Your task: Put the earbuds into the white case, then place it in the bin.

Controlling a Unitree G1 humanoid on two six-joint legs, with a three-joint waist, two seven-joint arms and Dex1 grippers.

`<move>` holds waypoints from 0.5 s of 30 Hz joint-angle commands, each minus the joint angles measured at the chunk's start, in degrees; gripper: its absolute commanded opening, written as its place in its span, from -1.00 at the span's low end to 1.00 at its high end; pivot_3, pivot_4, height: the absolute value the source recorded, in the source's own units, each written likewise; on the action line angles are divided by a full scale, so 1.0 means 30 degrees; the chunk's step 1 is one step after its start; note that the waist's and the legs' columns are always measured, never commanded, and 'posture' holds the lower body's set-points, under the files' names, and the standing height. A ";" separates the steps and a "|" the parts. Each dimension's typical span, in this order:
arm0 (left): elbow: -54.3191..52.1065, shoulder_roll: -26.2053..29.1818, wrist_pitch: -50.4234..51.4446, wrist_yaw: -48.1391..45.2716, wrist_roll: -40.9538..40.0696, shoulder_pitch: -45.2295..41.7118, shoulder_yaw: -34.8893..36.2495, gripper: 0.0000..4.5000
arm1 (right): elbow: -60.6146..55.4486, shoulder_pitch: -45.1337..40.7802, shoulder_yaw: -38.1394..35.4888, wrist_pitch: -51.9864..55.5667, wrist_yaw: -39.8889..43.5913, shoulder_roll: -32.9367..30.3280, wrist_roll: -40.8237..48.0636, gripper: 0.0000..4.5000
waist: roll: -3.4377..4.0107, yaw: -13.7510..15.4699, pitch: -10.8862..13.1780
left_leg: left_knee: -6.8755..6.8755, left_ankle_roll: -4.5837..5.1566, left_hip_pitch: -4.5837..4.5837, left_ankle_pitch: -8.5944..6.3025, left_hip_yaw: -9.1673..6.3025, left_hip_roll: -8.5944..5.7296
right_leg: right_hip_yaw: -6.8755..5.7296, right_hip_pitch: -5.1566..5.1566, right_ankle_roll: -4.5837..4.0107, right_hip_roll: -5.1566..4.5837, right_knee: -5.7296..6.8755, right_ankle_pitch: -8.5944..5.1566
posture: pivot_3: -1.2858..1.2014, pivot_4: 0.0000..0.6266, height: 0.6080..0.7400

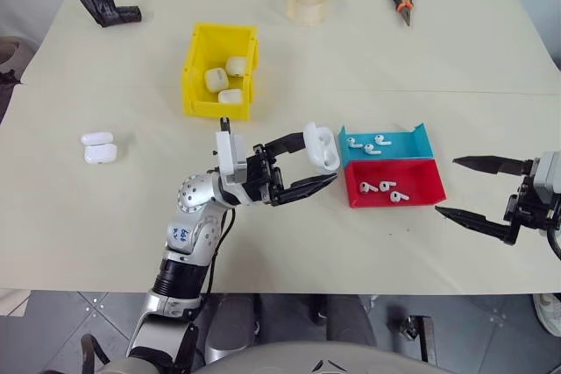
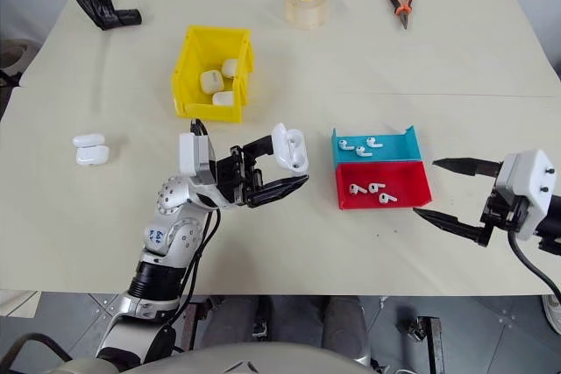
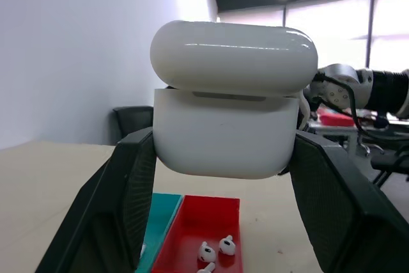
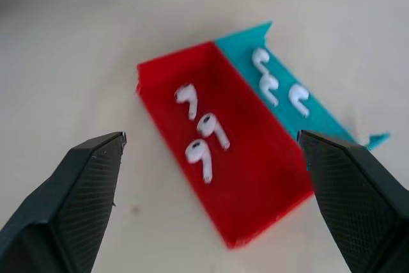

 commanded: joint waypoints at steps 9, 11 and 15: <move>-0.0436 0.0568 -0.0160 -0.0336 0.0724 0.0529 -0.1186 0.24 | -0.3416 -0.3127 0.4989 0.6954 -0.2930 -0.3839 -0.1764 1.00 | 0.0006 -0.0010 -0.0004 | 0.0035 0.0006 -0.0008 -0.0004 -0.0029 0.0004 | 0.0004 0.0000 -0.0001 -0.0009 0.0014 0.0001 | 0.03 -0.52 1.00; -0.0653 0.0718 -0.0040 -0.0333 0.0711 0.0676 -0.1308 0.24 | -0.3715 -0.4207 0.6453 0.8281 -0.3232 -0.4462 -0.2272 1.00 | 0.0007 -0.0004 -0.0004 | 0.0039 0.0008 -0.0016 -0.0005 -0.0043 -0.0001 | -0.0002 0.0000 -0.0001 -0.0016 0.0012 0.0001 | 0.03 -0.52 1.00; -0.0803 0.0754 0.0079 -0.0193 0.0714 0.0718 -0.1487 0.24 | -0.4058 -0.6434 0.9086 0.9695 -0.3526 -0.4662 -0.3130 1.00 | 0.0004 -0.0003 -0.0002 | 0.0044 0.0009 -0.0042 -0.0005 -0.0067 -0.0001 | -0.0031 -0.0003 -0.0002 -0.0022 -0.0003 0.0001 | 0.03 -0.52 1.00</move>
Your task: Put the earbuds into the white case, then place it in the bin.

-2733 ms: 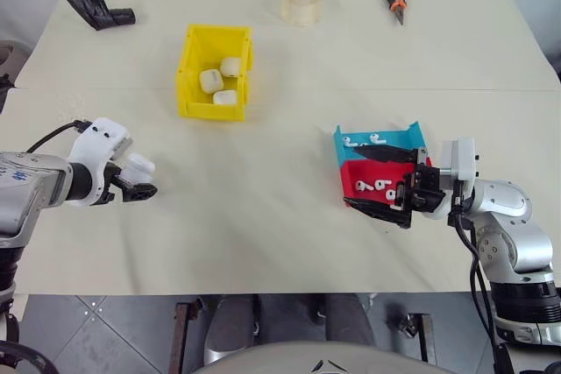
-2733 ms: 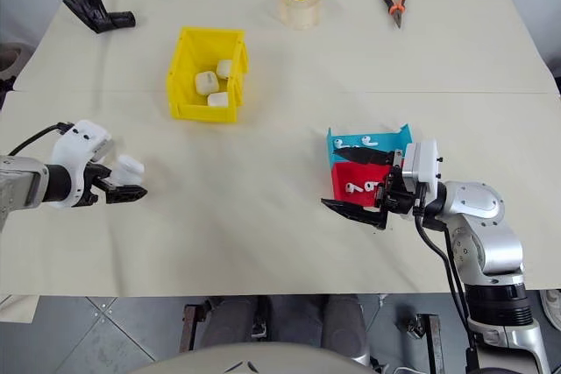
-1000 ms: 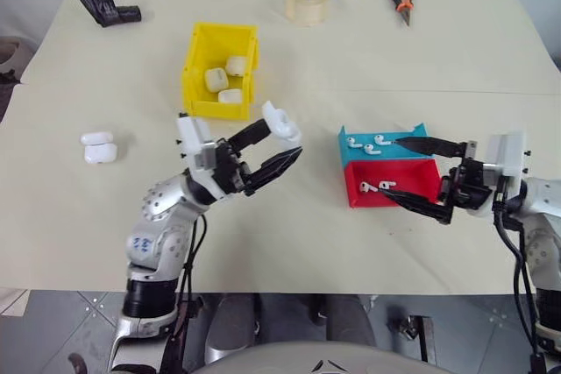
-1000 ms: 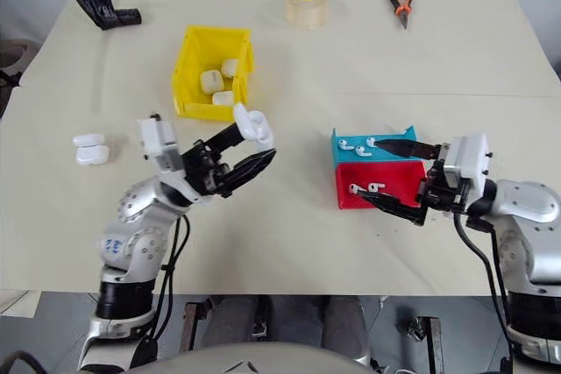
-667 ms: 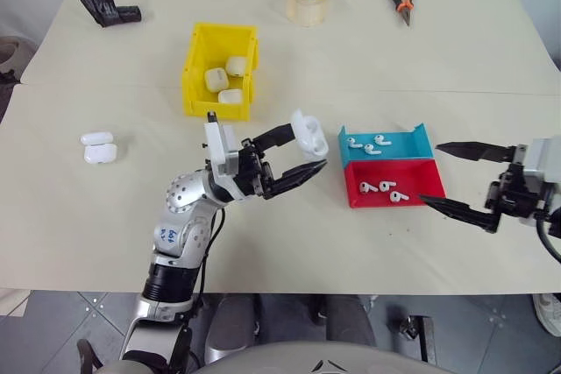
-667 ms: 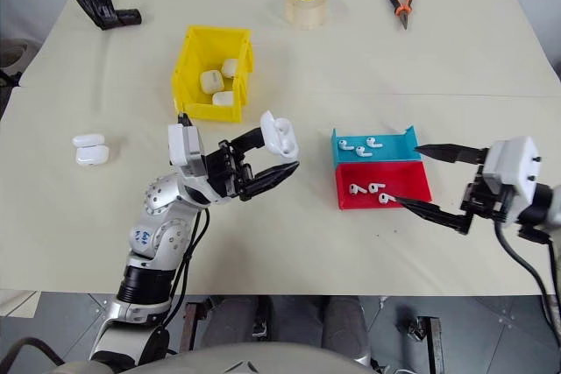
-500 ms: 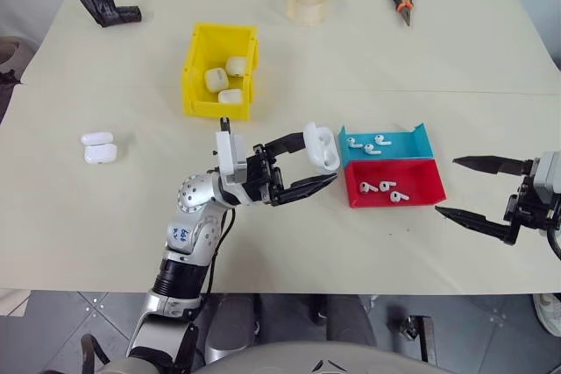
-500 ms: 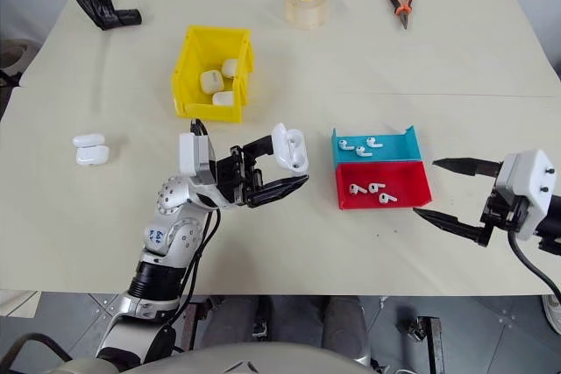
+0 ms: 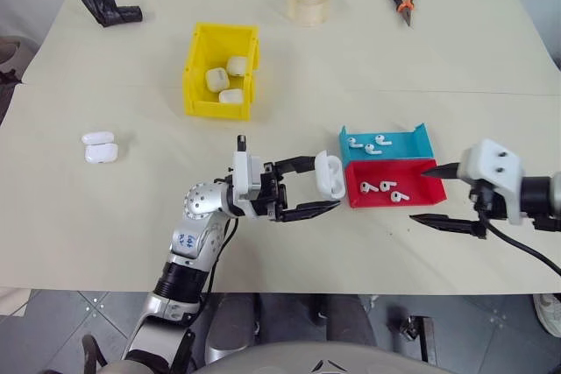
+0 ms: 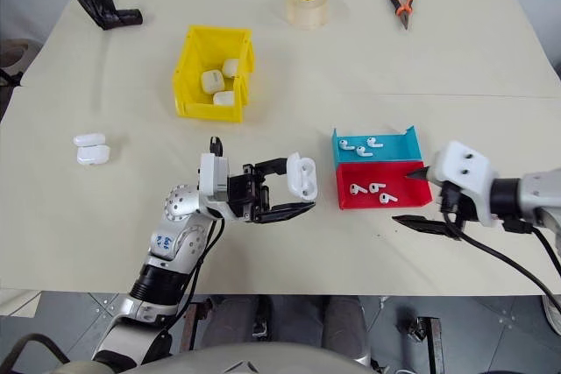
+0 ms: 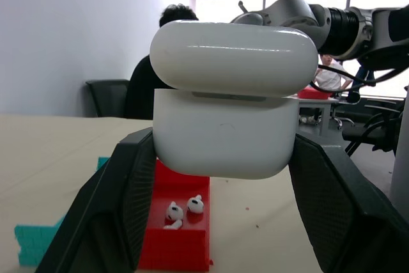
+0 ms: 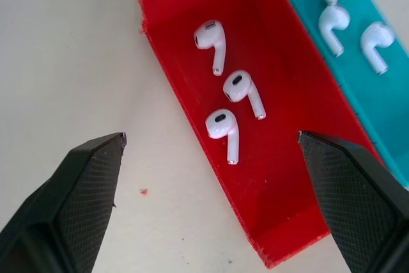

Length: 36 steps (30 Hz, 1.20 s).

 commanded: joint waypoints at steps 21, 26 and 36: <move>-0.1296 -0.0641 0.0153 0.0831 -0.0022 -0.0302 -0.0898 0.24 | 0.0202 -0.4466 0.5818 0.1444 -0.0298 0.0392 -0.4140 0.02 | 0.0000 -0.0039 0.0000 | -0.0002 0.0000 -0.0013 0.0000 -0.0003 0.0001 | -0.0024 -0.0001 0.0000 0.0002 -0.0007 0.0000 | 0.03 -0.52 1.00; -0.1343 -0.0638 0.0313 0.0811 -0.0080 -0.0328 -0.0922 0.24 | 0.0324 -0.4906 0.6091 0.1352 -0.0187 0.0675 -0.4489 0.02 | 0.0001 -0.0047 0.0000 | -0.0002 0.0000 -0.0012 0.0000 -0.0003 0.0001 | -0.0025 -0.0001 0.0000 0.0003 -0.0008 0.0000 | 0.03 -0.52 1.00; -0.1349 -0.0664 0.0378 0.0779 -0.0030 -0.0290 -0.0950 0.24 | 0.0487 -0.5467 0.6877 0.1304 0.0164 0.0979 -0.5091 0.02 | 0.0000 -0.0045 0.0000 | -0.0004 0.0000 -0.0013 0.0000 -0.0005 0.0001 | -0.0028 -0.0001 0.0000 0.0002 -0.0010 0.0000 | 0.03 -0.52 1.00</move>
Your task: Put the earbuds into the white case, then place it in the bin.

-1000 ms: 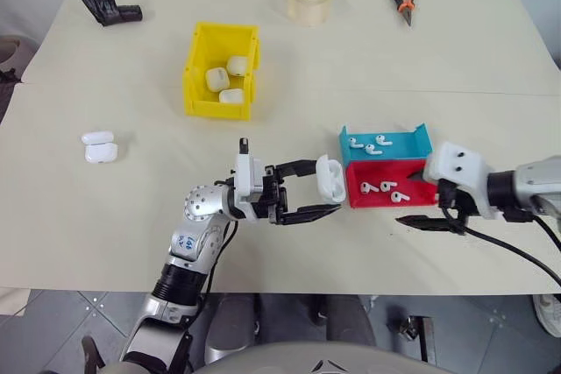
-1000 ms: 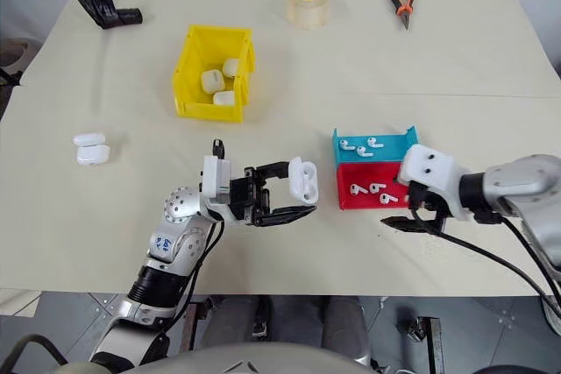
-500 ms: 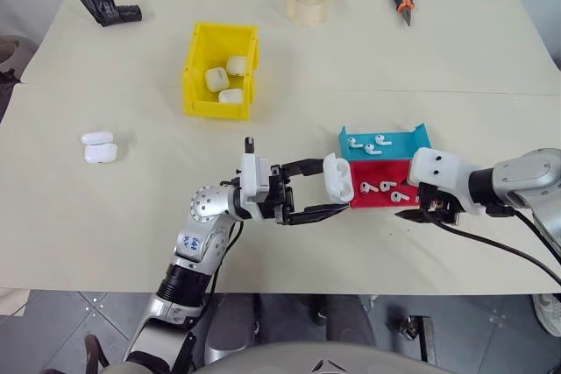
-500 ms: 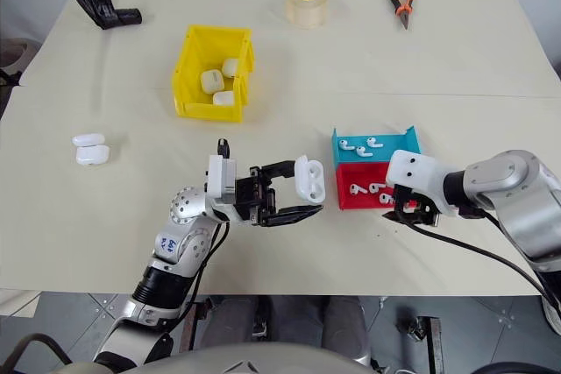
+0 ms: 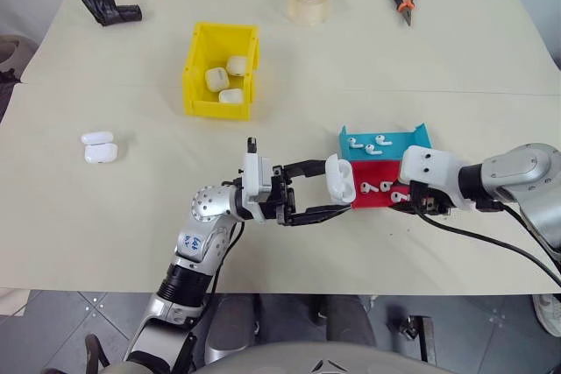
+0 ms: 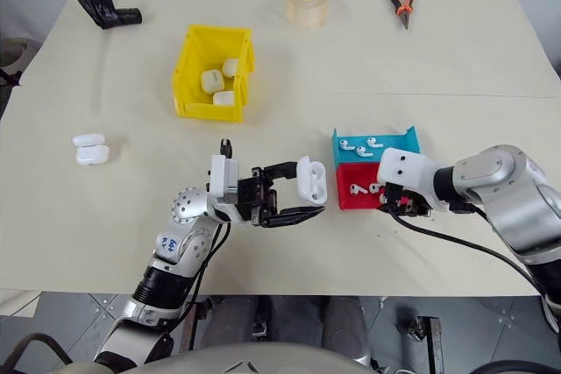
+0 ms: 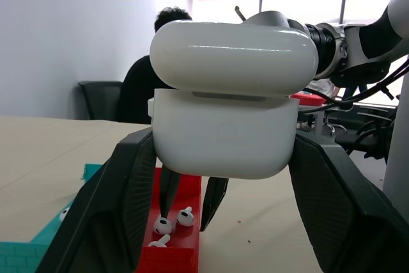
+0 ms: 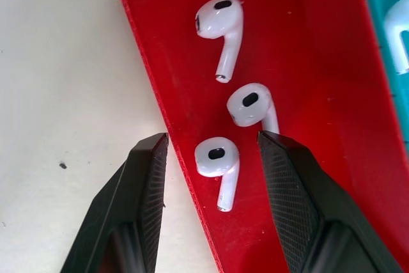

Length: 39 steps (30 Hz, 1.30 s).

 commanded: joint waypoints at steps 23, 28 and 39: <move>-0.0629 -0.0023 0.0158 -0.0662 -0.0456 -0.0603 -0.0095 0.24 | 0.0059 0.0068 -0.0833 0.0063 -0.0102 0.0205 -0.0235 -0.65 | 0.0000 -0.0015 0.0000 | 0.0007 -0.0001 0.0004 0.0000 0.0001 0.0002 | 0.0001 0.0002 0.0000 0.0001 0.0006 0.0000 | 0.03 -0.52 1.00; -0.0228 -0.0018 0.0064 -0.1217 -0.0631 -0.0805 0.0099 0.24 | -0.0860 0.0944 -0.4390 0.0494 0.0505 0.0049 0.2420 -0.65 | -0.0001 0.0020 0.0000 | 0.0008 0.0000 -0.0007 0.0000 0.0001 0.0000 | 0.0000 -0.0001 0.0000 0.0000 0.0001 0.0000 | 0.03 -0.52 1.00; 0.0805 0.0307 0.1255 -0.2250 -0.1272 -0.1617 0.0707 0.24 | -0.3650 0.3861 -1.3443 -0.1941 -0.2695 0.9057 1.2483 -0.65 | -0.0010 0.0015 0.0005 | -0.0001 -0.0003 -0.0003 0.0002 -0.0013 0.0003 | -0.0016 0.0004 0.0002 0.0007 0.0015 0.0001 | 0.03 -0.52 1.00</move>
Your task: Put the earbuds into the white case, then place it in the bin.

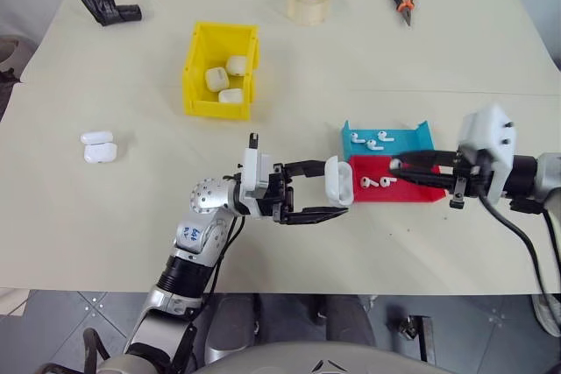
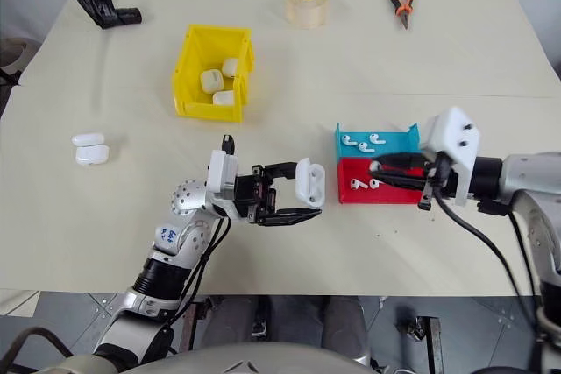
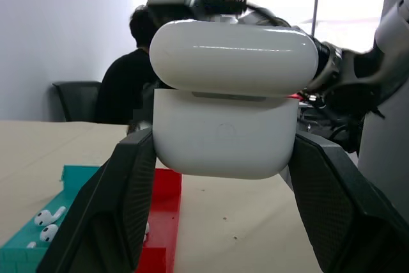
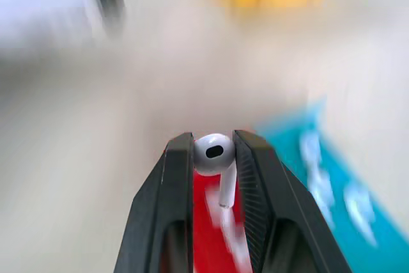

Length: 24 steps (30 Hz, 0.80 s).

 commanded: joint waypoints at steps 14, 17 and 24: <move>-0.0892 0.0102 0.2069 -0.0021 -0.0989 -0.0593 0.0665 0.24 | -0.5776 0.2072 0.2647 -0.1605 -0.7306 0.6549 0.6415 -0.65 | 0.0022 -0.0012 -0.0013 | -0.0002 0.0000 0.0013 0.0000 0.0013 -0.0005 | 0.0014 0.0002 -0.0001 0.0005 0.0007 -0.0001 | 0.03 -0.52 1.00; -0.1033 0.0071 0.2254 0.0092 -0.1014 -0.0625 0.0693 0.24 | -0.5563 0.2593 0.3190 -0.2211 -0.7064 0.6507 0.5907 -0.65 | 0.0022 -0.0019 -0.0013 | -0.0005 0.0001 0.0014 0.0000 0.0017 -0.0007 | 0.0017 0.0000 -0.0001 0.0006 0.0006 -0.0001 | 0.03 -0.52 1.00; -0.1053 -0.0038 0.2381 0.0196 -0.0999 -0.0845 0.0723 0.24 | -0.4703 0.3450 0.3807 -0.3606 -0.6355 0.6274 0.4682 -0.65 | 0.0022 -0.0016 -0.0013 | -0.0007 0.0001 0.0018 0.0000 0.0021 -0.0007 | 0.0019 0.0001 -0.0001 0.0006 0.0004 -0.0001 | 0.03 -0.52 1.00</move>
